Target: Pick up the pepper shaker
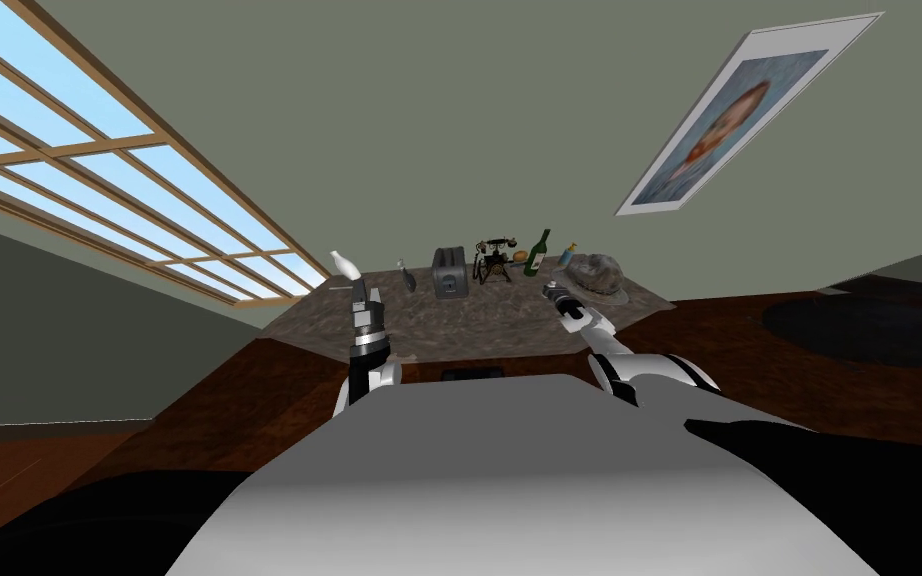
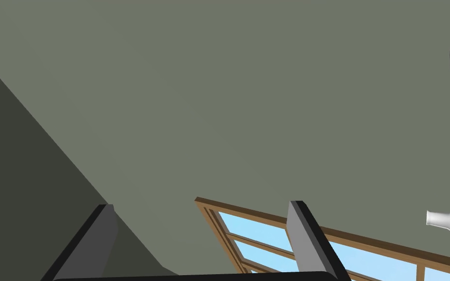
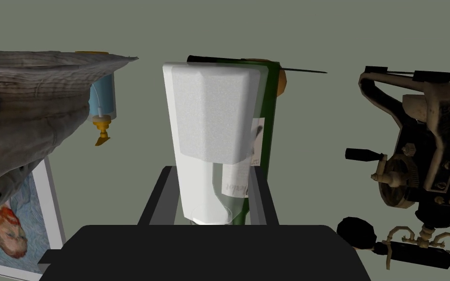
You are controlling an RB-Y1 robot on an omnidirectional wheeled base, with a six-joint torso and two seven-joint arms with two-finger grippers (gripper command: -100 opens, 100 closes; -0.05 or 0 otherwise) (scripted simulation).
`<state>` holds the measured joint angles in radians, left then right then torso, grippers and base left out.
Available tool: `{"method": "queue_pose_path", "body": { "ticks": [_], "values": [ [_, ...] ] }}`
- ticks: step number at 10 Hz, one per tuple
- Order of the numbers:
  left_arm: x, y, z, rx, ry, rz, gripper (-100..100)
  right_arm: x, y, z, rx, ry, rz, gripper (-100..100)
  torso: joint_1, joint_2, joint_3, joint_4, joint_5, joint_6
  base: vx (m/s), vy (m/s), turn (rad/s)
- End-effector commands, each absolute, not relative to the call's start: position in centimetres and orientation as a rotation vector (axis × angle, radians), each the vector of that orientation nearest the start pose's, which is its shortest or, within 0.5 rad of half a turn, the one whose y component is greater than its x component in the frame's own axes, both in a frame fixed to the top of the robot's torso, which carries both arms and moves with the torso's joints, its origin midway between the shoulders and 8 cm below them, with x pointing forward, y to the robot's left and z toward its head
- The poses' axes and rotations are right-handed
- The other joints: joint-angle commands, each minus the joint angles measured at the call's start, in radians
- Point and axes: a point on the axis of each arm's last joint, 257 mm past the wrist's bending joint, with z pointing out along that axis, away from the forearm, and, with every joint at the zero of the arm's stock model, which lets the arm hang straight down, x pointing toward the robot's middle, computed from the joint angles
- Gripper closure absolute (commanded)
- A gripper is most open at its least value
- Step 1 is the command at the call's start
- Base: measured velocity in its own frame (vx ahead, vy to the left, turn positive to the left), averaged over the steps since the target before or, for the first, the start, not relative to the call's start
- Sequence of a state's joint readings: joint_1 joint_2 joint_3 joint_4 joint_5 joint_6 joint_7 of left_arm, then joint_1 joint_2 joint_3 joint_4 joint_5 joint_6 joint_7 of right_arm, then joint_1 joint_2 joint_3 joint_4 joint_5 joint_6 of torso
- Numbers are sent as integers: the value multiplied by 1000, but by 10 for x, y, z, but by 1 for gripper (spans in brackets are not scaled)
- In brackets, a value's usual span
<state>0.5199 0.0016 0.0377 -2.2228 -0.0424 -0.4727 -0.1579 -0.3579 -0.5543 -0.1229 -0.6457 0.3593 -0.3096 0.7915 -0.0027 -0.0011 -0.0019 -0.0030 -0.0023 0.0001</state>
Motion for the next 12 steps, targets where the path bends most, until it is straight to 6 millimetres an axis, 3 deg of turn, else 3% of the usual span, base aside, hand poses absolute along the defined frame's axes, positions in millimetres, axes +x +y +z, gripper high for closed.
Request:
{"method": "queue_pose_path", "body": {
  "ticks": [1,2,3,4,5,7,8,9,10,11,12],
  "values": [
    [355,294,-13,-641,747,-1062,0,561,-514,-311,138,1783,-171,100,0,0,0,0,0,0,17,-51,22],
    [355,294,-13,-641,747,-1062,0,549,-511,-330,154,1823,-177,100,-1,-1,-1,-1,-1,0,30,-58,37],
    [355,294,-13,-641,747,-1062,0,553,-507,-319,137,1798,-171,100,-3,-1,-3,-5,-5,1,20,-44,11],
    [355,294,-13,-641,747,-1062,0,540,-504,-337,152,1834,-178,100,-3,-1,-4,-6,-6,1,20,-45,19],
    [355,294,-13,-641,747,-1062,0,538,-504,-338,151,1835,-179,100,-4,-2,-6,-10,-10,1,17,-37,32],
    [355,294,-13,-641,747,-1062,0,548,-497,-320,131,1797,-167,100,-5,-2,-8,-14,-13,3,-4,-4,-12],
    [355,294,-13,-641,747,-1062,0,532,-495,-337,147,1832,-178,100,-4,-2,-8,-13,-12,3,6,-27,35],
    [355,294,-13,-641,747,-1062,0,540,-489,-322,131,1800,-168,100,-6,-2,-8,-14,-13,3,8,-37,18],
    [355,294,-13,-641,747,-1062,0,523,-489,-341,152,1839,-182,100,-7,-3,-8,-14,-13,3,29,-46,36],
    [355,294,-13,-641,747,-1062,0,529,-484,-328,139,1813,-174,100,-8,-4,-10,-15,-14,3,24,-39,13],
    [355,294,-13,-641,747,-1062,0,514,-483,-344,161,1846,-188,100,-8,-4,-10,-16,-14,4,22,-58,31]
  ]
}}
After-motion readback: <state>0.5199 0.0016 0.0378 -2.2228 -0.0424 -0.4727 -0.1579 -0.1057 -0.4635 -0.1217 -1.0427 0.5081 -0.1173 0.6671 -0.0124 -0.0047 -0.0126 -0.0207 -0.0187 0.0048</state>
